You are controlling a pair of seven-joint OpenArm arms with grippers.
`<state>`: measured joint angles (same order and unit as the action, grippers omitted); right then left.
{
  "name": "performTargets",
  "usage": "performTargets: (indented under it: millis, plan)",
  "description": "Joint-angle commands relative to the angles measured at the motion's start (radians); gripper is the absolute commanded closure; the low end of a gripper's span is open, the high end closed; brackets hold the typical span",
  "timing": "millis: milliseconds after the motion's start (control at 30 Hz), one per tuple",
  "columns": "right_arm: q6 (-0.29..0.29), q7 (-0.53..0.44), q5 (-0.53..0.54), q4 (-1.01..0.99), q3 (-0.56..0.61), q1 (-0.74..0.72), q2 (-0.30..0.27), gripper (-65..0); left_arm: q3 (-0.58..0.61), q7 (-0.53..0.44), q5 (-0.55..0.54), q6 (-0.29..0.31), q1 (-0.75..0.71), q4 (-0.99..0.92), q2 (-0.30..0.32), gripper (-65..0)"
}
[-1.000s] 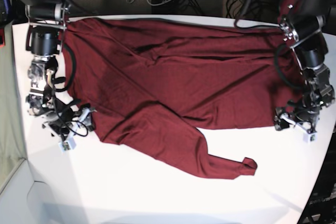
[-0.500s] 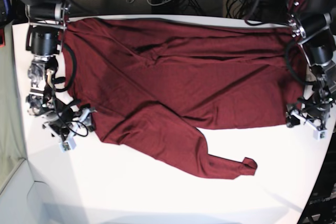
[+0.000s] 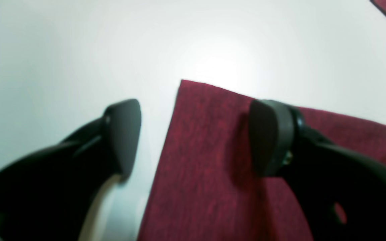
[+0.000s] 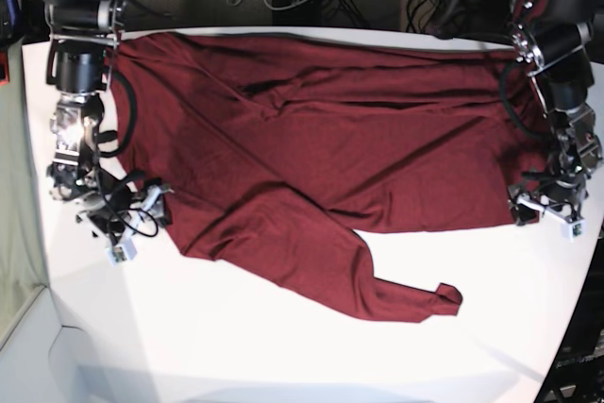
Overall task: Layout the t-shirt on the table in an organized manner, then fold the t-shirt properly
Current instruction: 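Release the corners and lower both grippers onto the shirt's side edges, then grasp the shirt's side edges with both grippers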
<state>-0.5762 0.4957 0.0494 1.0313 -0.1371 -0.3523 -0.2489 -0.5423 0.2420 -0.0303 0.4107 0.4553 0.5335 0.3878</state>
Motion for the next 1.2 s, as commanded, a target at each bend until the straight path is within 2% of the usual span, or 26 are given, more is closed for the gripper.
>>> performTargets:
  millis: [0, 300, 467, 667, 867, 1033, 1167]
  plan:
    - [0.000, -0.019, 0.013, 0.016, -0.005, -0.027, -0.011, -43.8, -0.002, 0.029, -0.003, -0.002, 0.021, -0.010, 0.012, -48.4]
    - [0.000, -0.021, 0.013, 0.016, -0.005, -0.029, -0.010, -43.7, 0.027, 0.029, -0.003, -0.003, 0.033, -0.040, 0.009, -46.5]
    - [0.000, -0.021, 0.013, 0.014, -0.005, -0.035, -0.005, -43.7, 0.116, 0.027, -0.010, -0.006, 0.029, -0.040, 0.009, -33.1]
    - [0.000, -0.021, 0.013, -0.010, -0.006, -0.057, -0.003, -43.7, 0.123, 0.027, -0.010, -0.006, 0.029, -0.042, 0.009, -16.8]
    - [0.000, -0.094, 0.014, -0.134, -0.006, -0.087, -0.003, -43.7, 0.118, 0.027, -0.010, -0.006, 0.029, -0.042, 0.009, -9.1]
    - [0.000, -0.119, 0.014, -0.138, -0.005, -0.069, 0.015, -43.7, 0.118, 0.027, -0.010, -0.006, 0.027, -0.042, 0.009, 0.0]
    - [0.000, -0.119, 0.014, -0.138, -0.005, -0.066, 0.029, -43.7, 0.120, 0.032, -0.010, -0.006, 0.027, -0.042, 0.009, -0.2]
